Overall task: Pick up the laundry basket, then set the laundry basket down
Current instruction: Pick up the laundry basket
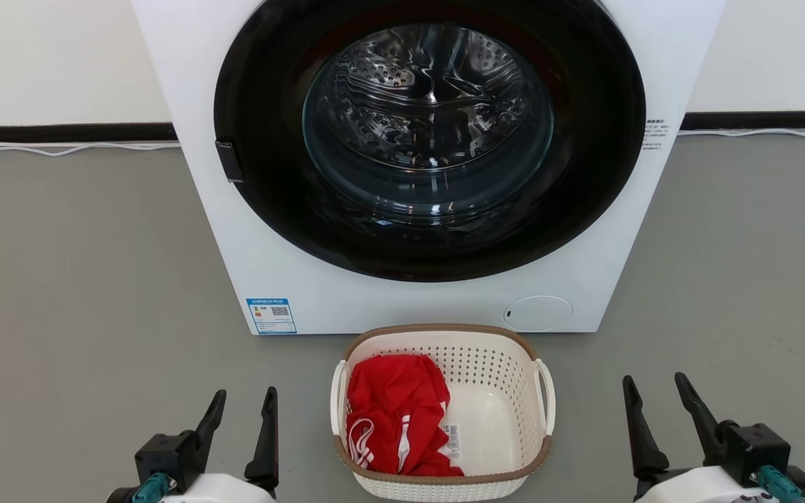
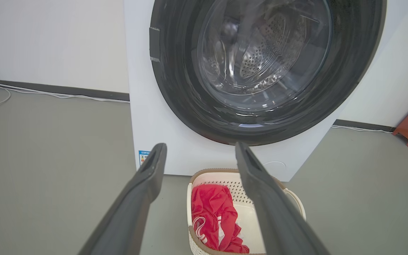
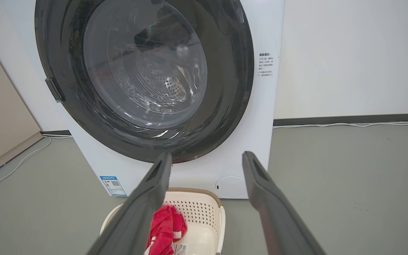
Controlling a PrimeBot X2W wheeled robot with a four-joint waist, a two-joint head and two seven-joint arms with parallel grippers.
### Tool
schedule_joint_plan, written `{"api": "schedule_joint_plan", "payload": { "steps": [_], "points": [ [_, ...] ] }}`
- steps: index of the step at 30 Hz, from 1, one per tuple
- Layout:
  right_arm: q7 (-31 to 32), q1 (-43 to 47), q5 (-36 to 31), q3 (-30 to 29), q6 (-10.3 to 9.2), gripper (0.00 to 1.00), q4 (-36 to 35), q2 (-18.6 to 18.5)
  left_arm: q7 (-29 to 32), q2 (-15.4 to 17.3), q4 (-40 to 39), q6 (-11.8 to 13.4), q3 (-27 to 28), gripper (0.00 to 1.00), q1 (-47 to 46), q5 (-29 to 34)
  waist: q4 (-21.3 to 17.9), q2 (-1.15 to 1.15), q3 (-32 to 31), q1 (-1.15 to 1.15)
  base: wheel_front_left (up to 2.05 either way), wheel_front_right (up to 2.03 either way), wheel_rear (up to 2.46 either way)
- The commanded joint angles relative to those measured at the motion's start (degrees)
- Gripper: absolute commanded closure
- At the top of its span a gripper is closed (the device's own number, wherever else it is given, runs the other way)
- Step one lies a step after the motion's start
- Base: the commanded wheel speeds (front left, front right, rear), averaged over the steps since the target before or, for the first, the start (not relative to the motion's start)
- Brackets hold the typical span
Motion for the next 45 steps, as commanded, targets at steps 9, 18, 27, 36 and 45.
{"api": "schedule_joint_plan", "payload": {
  "steps": [9, 18, 27, 36, 45],
  "points": [
    [-0.8, -1.9, 0.6, 0.7, 0.37, 0.0, -0.9, -0.7, -0.8, 0.5, -0.9, 0.9, 1.6, 0.0, -2.9, -0.1, 0.1, 0.0, 0.6, 0.0, 0.0, 0.0, 0.0],
    [-0.8, -4.8, 1.0, 0.2, 0.37, 0.0, 0.7, -0.7, -0.8, 0.5, -0.1, 1.6, 0.2, 0.0, -5.6, -1.7, 0.4, 0.0, 4.1, 0.0, 0.0, 0.0, 0.0],
    [-0.8, -11.3, 0.0, -1.4, 0.37, 0.0, 4.3, -0.7, -0.8, 0.5, 4.1, 2.8, -1.8, 0.0, -11.2, -3.4, 0.2, 0.0, 9.3, 0.0, 0.0, 0.0, 0.0],
    [-0.8, -17.1, -1.7, -1.7, 0.37, 0.0, 8.6, -0.7, -0.8, 0.5, 9.3, 3.8, -4.0, 0.0, -17.4, -4.4, 0.4, 0.0, 14.2, 0.0, 0.0, 0.0, 0.0],
    [-0.8, -25.3, -3.6, -4.1, 0.37, 0.0, 14.6, -0.7, -0.8, 0.5, 13.9, 4.2, -5.7, 0.0, -25.6, -5.2, 0.6, 0.0, 21.7, 0.0, 0.0, 0.0, 0.0]
  ]
}}
